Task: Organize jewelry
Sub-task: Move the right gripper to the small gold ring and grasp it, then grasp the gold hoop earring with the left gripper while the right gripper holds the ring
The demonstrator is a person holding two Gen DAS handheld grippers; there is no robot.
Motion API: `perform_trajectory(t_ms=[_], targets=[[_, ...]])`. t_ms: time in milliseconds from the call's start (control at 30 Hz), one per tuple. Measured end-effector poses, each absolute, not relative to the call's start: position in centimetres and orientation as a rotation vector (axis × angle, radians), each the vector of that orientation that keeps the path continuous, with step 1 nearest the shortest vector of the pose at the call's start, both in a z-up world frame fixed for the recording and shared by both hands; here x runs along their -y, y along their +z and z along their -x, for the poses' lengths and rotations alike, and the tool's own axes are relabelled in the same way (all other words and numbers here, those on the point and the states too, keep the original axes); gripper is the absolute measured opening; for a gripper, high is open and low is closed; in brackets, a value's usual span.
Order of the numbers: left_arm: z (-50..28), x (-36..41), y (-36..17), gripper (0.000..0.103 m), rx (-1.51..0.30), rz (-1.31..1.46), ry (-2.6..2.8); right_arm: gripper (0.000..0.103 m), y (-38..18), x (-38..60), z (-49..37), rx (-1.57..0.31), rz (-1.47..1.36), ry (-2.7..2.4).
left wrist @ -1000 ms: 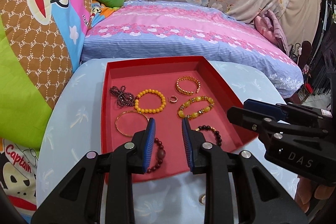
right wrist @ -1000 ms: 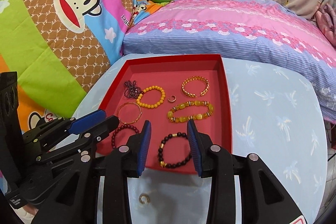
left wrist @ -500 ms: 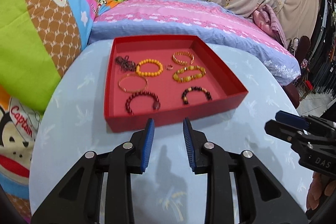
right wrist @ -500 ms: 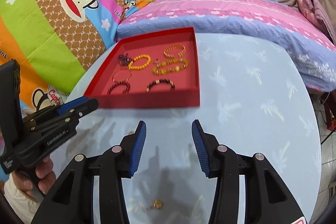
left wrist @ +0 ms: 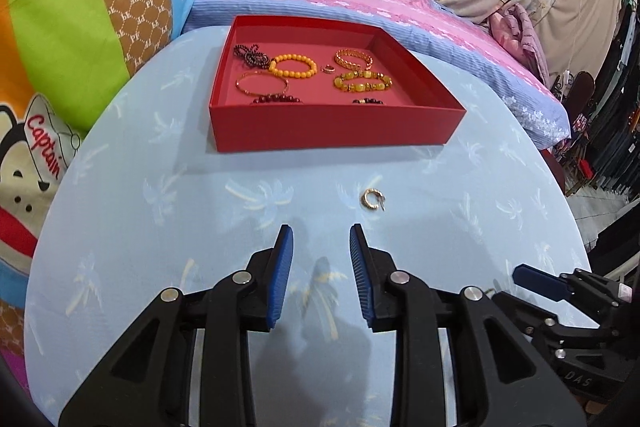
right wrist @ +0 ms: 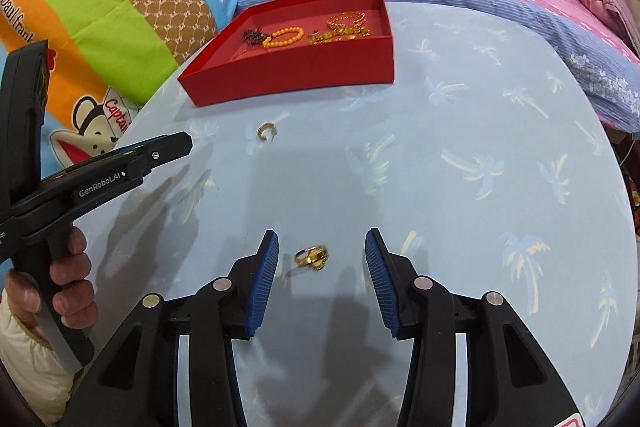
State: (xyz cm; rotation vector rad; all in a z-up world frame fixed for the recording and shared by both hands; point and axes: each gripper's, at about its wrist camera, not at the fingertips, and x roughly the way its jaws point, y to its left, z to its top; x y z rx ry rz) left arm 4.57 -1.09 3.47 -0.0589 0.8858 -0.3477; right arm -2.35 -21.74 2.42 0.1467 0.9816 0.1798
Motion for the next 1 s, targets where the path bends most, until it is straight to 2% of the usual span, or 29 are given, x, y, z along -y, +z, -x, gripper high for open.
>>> perform_trajectory(t_ms=[100,200,467,533,1000], targets=[[-3.9,1.3,3.1,0.028,-0.895,0.054,-0.353,0.045,1.9,21.2,2.3,-0.990,-0.137,0.186],[-3.7,1.4,2.8,0.028,-0.908,0.054,-0.356,0.040,1.5,20.9,2.3,-0.995,-0.131,0.191],[-3.9,1.7,2.6,0.028,-0.916,0.049,-0.370,0.009,0.9,20.6,1.8,-1.010,-0.116,0.191],[-4.1,1.8,2.6,0.028,-0.919,0.050,-0.374,0.004,0.8,20.8,1.7,-1.014,-0.126,0.193],[-7.7,5.5,2.5,0.027,-0.915,0.016,-0.417,0.003,2.5,23.6,-0.2,-0.968,-0.204,0.154]])
